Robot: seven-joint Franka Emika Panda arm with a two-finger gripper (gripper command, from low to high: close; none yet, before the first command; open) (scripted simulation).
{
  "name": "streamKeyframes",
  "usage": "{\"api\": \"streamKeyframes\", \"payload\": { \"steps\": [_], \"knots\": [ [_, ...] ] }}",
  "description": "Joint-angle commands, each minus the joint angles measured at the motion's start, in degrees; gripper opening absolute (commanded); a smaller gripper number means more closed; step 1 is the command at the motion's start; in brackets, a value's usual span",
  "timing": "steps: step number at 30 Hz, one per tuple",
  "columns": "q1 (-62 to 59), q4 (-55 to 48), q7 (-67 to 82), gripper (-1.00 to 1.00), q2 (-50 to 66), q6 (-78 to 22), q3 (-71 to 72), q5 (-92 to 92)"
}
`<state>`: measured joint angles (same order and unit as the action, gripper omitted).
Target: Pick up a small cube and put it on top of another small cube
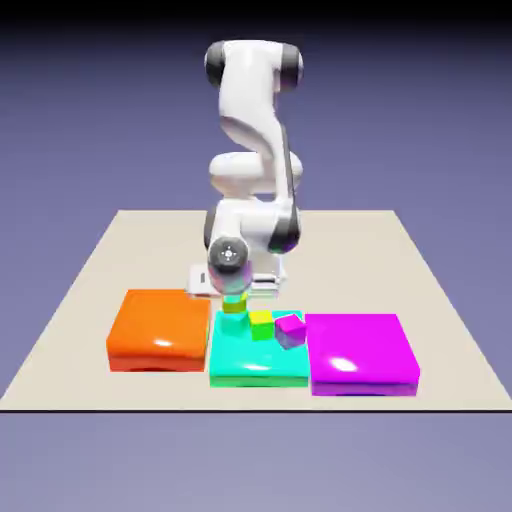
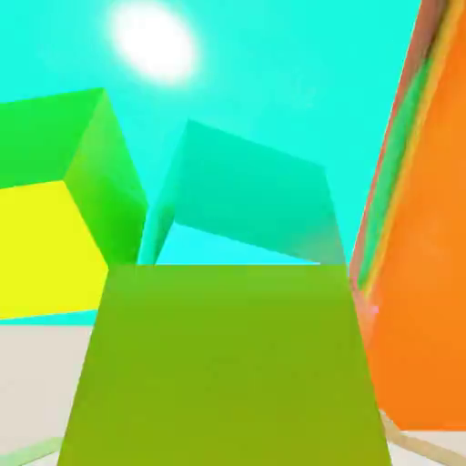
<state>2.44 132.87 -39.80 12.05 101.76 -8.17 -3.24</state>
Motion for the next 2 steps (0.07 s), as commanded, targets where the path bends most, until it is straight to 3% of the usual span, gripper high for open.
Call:
{"api": "streamKeyframes", "payload": {
  "steps": [1, 2],
  "knots": [
    [0.0, 0.0, 0.0, 1.00, 0.0, 0.0, 0.0, 0.0],
    [0.1, -2.1, 0.0, 1.00, -0.3, -2.4, 0.0, 0.0]
  ]
}}
